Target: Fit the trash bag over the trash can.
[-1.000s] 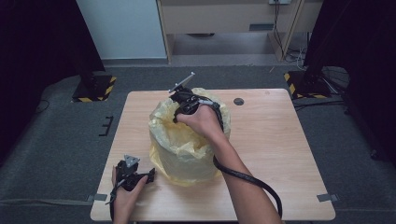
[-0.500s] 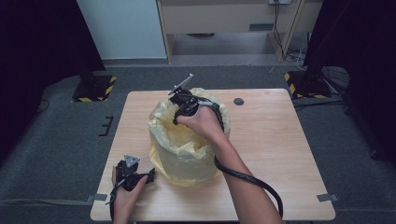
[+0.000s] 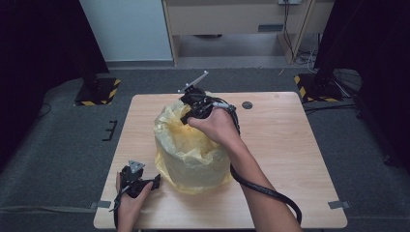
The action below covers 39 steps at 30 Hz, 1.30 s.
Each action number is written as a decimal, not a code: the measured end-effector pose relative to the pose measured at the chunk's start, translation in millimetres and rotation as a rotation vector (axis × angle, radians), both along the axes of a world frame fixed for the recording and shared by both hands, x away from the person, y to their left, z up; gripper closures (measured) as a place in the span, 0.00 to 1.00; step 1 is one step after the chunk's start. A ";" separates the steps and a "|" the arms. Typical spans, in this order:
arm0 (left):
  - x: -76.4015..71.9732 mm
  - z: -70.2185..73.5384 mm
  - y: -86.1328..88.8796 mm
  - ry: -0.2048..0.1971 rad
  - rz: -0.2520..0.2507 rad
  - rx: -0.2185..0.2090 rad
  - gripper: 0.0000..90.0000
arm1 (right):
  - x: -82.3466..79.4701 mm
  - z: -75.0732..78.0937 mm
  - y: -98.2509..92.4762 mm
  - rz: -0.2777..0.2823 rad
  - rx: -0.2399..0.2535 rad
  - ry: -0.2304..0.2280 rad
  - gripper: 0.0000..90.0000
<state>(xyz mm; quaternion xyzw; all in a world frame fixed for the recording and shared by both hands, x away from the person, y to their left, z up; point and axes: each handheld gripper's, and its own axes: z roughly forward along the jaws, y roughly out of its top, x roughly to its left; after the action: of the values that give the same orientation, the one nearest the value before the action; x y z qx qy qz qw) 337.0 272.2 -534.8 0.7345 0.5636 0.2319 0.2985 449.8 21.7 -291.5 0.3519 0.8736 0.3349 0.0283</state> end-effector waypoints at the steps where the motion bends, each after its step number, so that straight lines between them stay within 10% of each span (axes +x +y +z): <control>1: 0.0 0.0 0.0 0.000 0.000 0.000 0.02 | -1.0 1.0 -1.7 0.000 0.004 -0.003 1.00; 19: 0.0 0.0 0.0 0.000 0.000 0.000 0.02 | -12.3 9.9 -25.1 -0.013 0.076 -0.043 1.00; 39: 0.0 0.0 0.0 0.001 -0.001 0.000 0.02 | 5.1 -6.7 14.4 0.005 0.058 -0.001 1.00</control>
<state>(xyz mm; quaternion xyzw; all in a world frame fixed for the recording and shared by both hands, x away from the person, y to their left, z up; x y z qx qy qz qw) 337.0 272.2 -534.7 0.7348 0.5635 0.2315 0.2983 454.9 36.1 -298.2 0.3504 0.8644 0.3601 0.0175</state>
